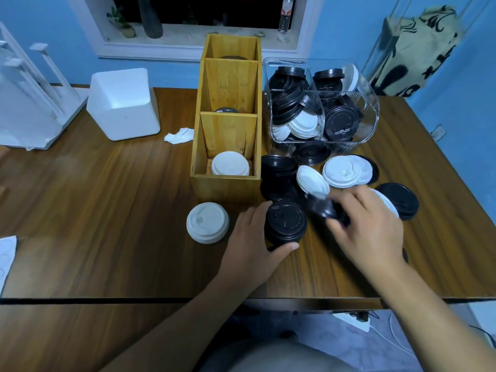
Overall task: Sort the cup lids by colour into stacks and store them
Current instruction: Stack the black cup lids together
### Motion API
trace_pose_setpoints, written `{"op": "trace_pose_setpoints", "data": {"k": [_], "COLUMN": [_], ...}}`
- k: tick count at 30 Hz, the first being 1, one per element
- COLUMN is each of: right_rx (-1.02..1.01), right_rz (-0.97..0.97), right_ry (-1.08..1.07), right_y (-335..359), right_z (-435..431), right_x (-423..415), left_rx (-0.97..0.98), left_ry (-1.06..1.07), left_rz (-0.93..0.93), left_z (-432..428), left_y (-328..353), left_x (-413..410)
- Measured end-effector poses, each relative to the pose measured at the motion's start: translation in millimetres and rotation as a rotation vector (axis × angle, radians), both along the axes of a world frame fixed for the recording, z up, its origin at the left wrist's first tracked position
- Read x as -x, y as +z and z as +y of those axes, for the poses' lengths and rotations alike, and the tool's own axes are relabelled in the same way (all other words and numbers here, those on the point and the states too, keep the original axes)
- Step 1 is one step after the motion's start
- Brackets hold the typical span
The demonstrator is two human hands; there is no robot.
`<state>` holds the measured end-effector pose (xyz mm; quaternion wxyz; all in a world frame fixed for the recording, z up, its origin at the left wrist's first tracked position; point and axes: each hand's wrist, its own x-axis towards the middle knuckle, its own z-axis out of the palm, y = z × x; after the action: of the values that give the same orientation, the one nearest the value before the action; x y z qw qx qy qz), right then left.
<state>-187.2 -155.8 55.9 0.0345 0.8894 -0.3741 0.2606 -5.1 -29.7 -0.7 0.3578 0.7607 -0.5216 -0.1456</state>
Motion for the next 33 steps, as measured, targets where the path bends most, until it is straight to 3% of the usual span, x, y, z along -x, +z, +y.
{"op": "trace_pose_setpoints", "data": {"k": [8, 12, 20, 33], "right_rx": [-0.263, -0.440, -0.503, -0.588], "right_rz": [0.254, 0.135, 0.380, 0.350], "right_ry": [0.068, 0.046, 0.063, 0.093], "right_y": [-18.9, -3.3, 3.7, 4.5], "right_z": [24.3, 19.0, 5.1, 2.2], "right_x": [33.3, 36.8, 17.7, 14.1], "left_rx": [-0.001, -0.007, -0.022, -0.030], "left_ry": [0.016, 0.023, 0.026, 0.028], "left_rz": [0.013, -0.007, 0.012, 0.024], "left_z": [-0.2, 0.1, 0.5, -1.3], "left_y": [0.3, 0.9, 3.2, 2.5], "left_x": [1.9, 2.3, 3.4, 3.2]}}
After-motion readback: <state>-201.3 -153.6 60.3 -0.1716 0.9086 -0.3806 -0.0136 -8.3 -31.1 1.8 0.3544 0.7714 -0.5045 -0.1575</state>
